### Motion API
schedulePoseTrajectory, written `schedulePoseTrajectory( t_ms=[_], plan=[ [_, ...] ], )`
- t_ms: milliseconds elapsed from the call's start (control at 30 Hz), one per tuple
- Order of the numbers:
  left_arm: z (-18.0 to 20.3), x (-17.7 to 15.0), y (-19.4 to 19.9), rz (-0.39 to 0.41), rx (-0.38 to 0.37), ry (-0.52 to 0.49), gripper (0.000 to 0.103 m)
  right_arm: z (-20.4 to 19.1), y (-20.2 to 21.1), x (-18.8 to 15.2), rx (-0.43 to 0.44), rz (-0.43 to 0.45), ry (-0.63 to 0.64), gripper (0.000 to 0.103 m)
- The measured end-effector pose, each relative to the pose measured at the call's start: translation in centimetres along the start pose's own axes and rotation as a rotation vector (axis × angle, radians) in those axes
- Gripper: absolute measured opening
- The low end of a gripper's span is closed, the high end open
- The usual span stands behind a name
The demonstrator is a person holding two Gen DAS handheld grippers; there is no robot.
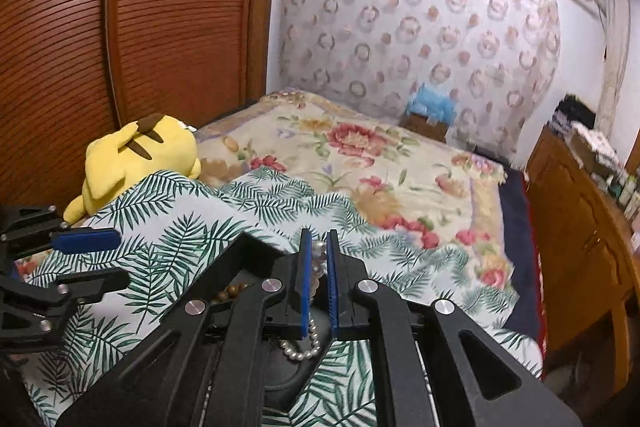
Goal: Organize jewelry
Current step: 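Carry the bead bracelet into the box while the right tool lowers the pearl strand in, then grasp the red string bracelet with the left tool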
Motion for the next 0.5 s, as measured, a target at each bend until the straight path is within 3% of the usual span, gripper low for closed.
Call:
schedulePoseTrajectory(
  t_ms=[267,500],
  plan=[
    [0.1,-2.4,1.1,-0.022,-0.015,0.003,0.033,-1.4,2.1,-1.8,0.041,0.008,0.005,0.01],
    [-0.2,-5.4,2.0,-0.053,-0.019,0.009,0.033,-5.1,4.9,-6.7,0.118,0.006,0.013,0.01]
  ],
)
Point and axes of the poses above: each gripper's, at about its wrist camera, not at the fingertips, and y roughly against the way its jaws point, z to its right, x to its top, the point moved 10 cm from there along -y, roughly the way its jaws point, and after that the axes turned 8 degrees about y, right-handed, at the moved point
